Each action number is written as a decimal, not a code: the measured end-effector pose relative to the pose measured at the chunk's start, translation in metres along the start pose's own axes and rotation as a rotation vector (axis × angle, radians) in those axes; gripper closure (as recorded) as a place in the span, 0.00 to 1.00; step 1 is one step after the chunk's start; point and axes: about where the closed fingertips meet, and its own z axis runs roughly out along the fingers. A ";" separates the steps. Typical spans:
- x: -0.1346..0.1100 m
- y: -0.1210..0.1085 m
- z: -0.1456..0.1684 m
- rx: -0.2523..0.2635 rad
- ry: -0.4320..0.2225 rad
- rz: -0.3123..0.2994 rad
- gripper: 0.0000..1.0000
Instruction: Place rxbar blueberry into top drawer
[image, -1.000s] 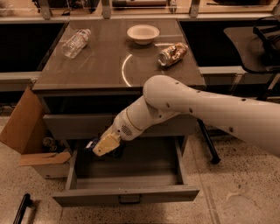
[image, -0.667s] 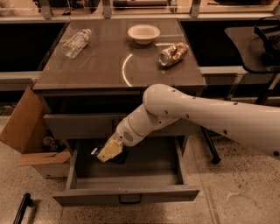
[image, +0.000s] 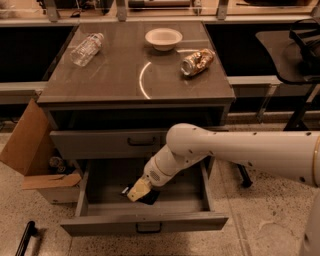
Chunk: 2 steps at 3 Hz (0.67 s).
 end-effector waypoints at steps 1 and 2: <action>0.022 -0.033 0.022 0.056 -0.015 0.058 1.00; 0.031 -0.063 0.040 0.095 -0.038 0.088 1.00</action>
Offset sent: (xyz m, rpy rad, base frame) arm 0.0586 -0.0363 -0.1054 -0.0310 -0.0560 -0.1980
